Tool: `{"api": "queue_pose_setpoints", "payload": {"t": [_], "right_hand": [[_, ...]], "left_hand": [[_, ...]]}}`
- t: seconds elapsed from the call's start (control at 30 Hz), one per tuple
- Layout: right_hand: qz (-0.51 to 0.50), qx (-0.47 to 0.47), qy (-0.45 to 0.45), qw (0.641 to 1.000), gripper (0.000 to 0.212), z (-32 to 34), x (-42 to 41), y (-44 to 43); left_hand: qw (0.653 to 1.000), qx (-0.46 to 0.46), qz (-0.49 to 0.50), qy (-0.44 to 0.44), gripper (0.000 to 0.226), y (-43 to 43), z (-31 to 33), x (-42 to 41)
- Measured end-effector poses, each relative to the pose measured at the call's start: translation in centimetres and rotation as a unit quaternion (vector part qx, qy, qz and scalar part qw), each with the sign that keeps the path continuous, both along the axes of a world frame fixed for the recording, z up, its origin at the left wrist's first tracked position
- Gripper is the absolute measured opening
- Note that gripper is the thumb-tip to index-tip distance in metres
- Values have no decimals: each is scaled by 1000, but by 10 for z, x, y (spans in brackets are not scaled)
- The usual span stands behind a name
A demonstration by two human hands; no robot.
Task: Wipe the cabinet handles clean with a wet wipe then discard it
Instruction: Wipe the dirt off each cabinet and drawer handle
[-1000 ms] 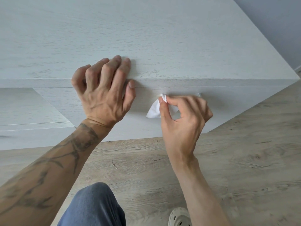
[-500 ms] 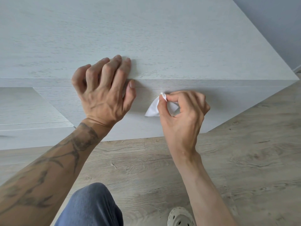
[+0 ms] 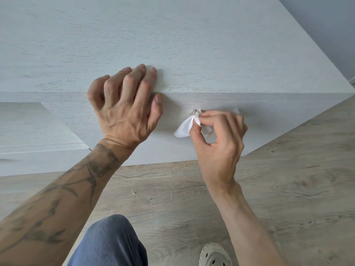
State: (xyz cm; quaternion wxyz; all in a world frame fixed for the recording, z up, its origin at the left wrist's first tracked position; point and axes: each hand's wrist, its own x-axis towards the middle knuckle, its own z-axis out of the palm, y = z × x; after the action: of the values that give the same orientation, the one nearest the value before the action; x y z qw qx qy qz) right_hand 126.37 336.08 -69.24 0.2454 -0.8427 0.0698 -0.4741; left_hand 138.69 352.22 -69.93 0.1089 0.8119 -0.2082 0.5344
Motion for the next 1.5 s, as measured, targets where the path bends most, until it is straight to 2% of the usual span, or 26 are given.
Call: {"api": "queue_pose_setpoints", "payload": {"t": [0.1, 0.3, 0.43, 0.53, 0.7, 0.9, 1.13, 1.33, 1.4, 1.5], "right_hand": [[-14, -30, 39, 999, 3, 4, 7, -2], [16, -84, 9, 996, 6, 1, -7, -19], [8, -63, 14, 998, 12, -2, -19, -39], [-12, -47, 18, 999, 9, -1, -21, -41], [45, -74, 21, 996, 8, 3, -8, -23], [9, -57, 33, 998, 12, 5, -23, -47], [42, -99, 44, 993, 12, 5, -15, -48], [-54, -53, 24, 997, 11, 2, -33, -84], [-78, 20, 10, 997, 12, 4, -34, -88], [-34, 128, 20, 991, 19, 6, -29, -82]], "left_hand": [[1000, -2, -3, 2, 45, 0, 0, 1], [1000, 2, -2, 0, 45, 1, -1, 1], [1000, 2, -2, -1, 45, 1, 0, 0], [1000, 1, -1, -2, 45, 0, 0, 0], [1000, 0, -5, 3, 45, 1, 0, -1], [1000, -2, -9, 1, 44, 0, 1, -1], [1000, -2, -13, 5, 45, 1, 1, -1], [1000, 1, -16, 17, 44, 2, 3, -3], [1000, -1, -14, 16, 44, 2, 2, -4], [1000, 0, -19, 18, 44, 2, 4, -4]]}}
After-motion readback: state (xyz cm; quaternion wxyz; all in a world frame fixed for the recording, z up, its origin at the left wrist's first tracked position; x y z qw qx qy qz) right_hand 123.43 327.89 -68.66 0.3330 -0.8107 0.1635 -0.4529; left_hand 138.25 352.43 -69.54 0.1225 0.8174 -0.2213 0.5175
